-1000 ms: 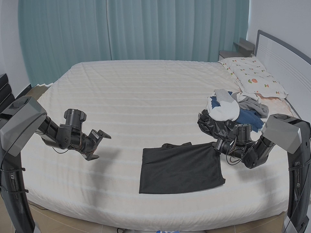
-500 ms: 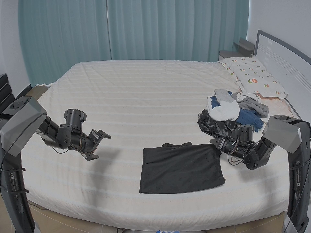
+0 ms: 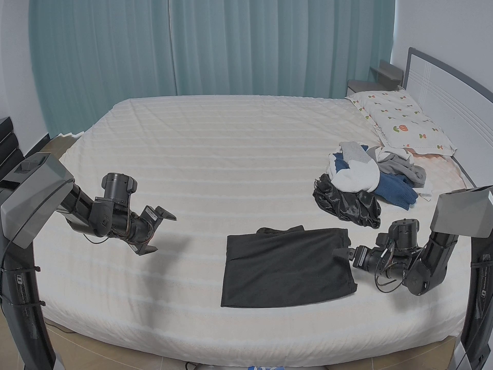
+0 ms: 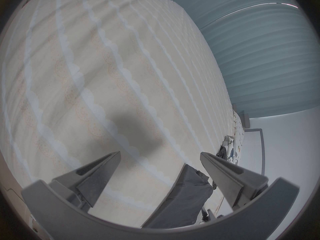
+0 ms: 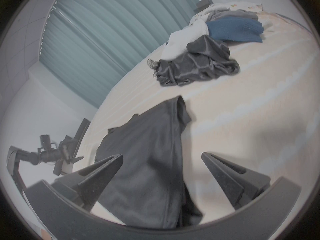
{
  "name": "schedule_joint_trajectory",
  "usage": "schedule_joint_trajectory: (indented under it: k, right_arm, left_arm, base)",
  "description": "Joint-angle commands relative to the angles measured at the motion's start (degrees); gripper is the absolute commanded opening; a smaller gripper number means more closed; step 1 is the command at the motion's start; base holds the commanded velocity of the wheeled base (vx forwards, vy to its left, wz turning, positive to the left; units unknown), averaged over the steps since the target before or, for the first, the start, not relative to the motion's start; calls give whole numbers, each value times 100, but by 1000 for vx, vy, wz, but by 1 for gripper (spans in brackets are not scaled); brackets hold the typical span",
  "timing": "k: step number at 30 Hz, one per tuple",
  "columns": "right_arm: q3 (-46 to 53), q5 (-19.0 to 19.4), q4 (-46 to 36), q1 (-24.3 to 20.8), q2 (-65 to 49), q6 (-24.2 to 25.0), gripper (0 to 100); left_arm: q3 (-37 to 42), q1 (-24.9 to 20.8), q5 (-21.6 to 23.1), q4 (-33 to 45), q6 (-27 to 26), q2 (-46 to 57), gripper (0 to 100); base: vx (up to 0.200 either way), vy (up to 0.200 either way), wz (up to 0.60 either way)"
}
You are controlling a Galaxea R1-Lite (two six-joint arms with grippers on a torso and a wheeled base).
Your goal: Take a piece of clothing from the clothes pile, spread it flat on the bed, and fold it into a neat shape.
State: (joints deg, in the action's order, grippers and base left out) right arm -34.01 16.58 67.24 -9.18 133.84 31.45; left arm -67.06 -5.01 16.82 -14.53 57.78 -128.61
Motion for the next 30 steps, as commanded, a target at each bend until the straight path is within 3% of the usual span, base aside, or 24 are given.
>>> schedule_joint_trajectory:
  k: [1, 14, 15, 21, 30]
  right_arm:
    - [888, 320, 615, -189, -165, 10, 100]
    - [1142, 469, 940, -260, 10, -69, 100]
    - [1151, 460, 940, -260, 2, -78, 0]
    - [1555, 451, 931, -128, -183, -596, 0]
    - [1758, 460, 931, -14, -280, -746, 0]
  left_arm:
    - [0, -9, -4, -6, -4, -15, 100]
    - [0, -26, -4, -6, -4, -32, 100]
    - [0, -26, -4, -6, -4, -32, 100]
    - [0, -26, -4, -6, -4, -32, 100]
    - [0, -26, -4, -6, -4, -32, 100]
  base:
    - [0, 0, 0]
    - [0, 0, 0]
    - [0, 0, 0]
    - [0, 0, 0]
    - [0, 0, 0]
